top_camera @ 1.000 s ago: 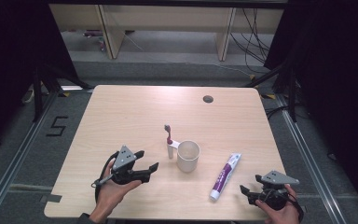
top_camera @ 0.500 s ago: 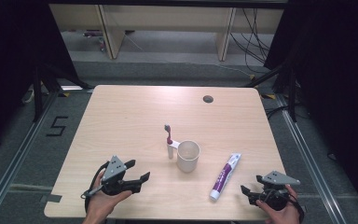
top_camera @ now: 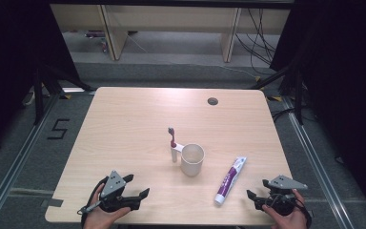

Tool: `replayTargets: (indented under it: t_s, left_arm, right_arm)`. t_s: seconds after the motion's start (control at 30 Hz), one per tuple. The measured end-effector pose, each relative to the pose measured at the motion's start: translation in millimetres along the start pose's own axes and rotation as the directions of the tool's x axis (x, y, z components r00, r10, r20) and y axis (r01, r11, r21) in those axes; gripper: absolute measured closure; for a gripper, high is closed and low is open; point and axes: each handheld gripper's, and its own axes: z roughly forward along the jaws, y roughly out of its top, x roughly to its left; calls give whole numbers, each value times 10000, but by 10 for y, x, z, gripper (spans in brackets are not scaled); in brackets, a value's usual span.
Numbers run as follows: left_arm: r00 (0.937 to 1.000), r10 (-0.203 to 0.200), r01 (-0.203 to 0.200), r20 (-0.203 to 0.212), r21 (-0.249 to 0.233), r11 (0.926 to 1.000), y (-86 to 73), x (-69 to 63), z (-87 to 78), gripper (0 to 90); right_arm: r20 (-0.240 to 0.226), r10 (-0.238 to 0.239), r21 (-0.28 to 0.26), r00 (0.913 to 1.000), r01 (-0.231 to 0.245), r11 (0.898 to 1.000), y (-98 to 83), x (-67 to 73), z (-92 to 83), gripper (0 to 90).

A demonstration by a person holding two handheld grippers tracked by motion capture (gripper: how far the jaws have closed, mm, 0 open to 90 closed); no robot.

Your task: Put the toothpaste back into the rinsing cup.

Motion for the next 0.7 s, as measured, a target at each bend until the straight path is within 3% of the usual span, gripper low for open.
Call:
replayTargets:
  t_s: [0.1, 0.2, 0.33, 0.4, 0.43, 0.53, 0.6, 0.63, 0.7]
  left_arm:
    - [10000, 21, -20, -51, 175, 9998, -56, -21, -9, 219]
    - [10000, 20, -17, -60, 440, 9990, -104, -36, -12, 214]
    - [9999, -130, 131, -22, 455, 9989, -133, -29, -34, 209]
    - [9998, -161, 165, -80, 505, 9986, -144, -20, -47, 207]
    - [9997, -229, 235, -121, 528, 9983, -152, -15, -51, 206]
    - [9995, -259, 269, -186, 550, 9981, -166, -3, -49, 204]
    - [9993, -300, 315, -236, 647, 9974, -172, 0, -45, 204]
    - [9994, -277, 292, -223, 678, 9973, -175, 2, -43, 203]
    - [9995, -242, 256, -208, 688, 9973, -175, 3, -41, 201]
  right_arm:
    - [170, -15, -15, 9999, 16, 10000, 2, 0, -14, 250]
    - [103, 80, 9, 9999, -80, 10000, 12, 12, -23, 250]
    - [-24, 346, -51, 9994, -346, 9994, 46, 38, -30, 250]
    - [-191, 863, 149, 9961, -861, 9962, 72, 83, -32, 250]
    - [-155, 629, 75, 9979, -628, 9980, 86, 64, -33, 250]
    - [-209, 1074, 204, 9940, -1070, 9940, 159, 106, -62, 248]
    - [-209, 719, 95, 9972, -717, 9974, 207, 89, -54, 244]
    - [-196, 1005, 240, 9947, -1000, 9947, 237, 124, -68, 244]
    - [-265, 530, 184, 9982, -525, 9985, 308, 120, -38, 235]
